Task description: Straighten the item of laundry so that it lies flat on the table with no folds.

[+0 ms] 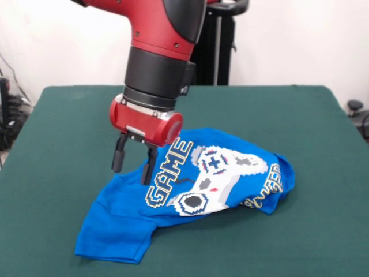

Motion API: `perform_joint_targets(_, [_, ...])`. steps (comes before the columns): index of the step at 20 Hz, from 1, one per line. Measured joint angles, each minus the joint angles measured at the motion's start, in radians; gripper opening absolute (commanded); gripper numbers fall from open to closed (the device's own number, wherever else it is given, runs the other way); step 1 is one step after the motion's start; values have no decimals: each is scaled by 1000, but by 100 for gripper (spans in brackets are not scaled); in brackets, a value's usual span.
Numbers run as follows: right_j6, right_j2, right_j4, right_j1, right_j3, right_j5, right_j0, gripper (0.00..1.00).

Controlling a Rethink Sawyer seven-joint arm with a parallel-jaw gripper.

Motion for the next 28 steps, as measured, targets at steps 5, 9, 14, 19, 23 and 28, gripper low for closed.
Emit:
perform_joint_targets(5, [0, 0, 0, 0, 0, 3, -11, 100])
perform_joint_targets(9, [0, 0, 0, 2, 0, 13, -12, 100])
perform_joint_targets(14, [0, 2, 0, 13, 0, 15, -14, 100])
perform_joint_targets(19, [0, 19, 0, 38, 2, 15, -35, 100])
perform_joint_targets(23, [0, 19, 0, 53, 3, 15, -43, 100])
perform_joint_targets(28, [0, 19, 0, 71, 3, 15, -43, 100])
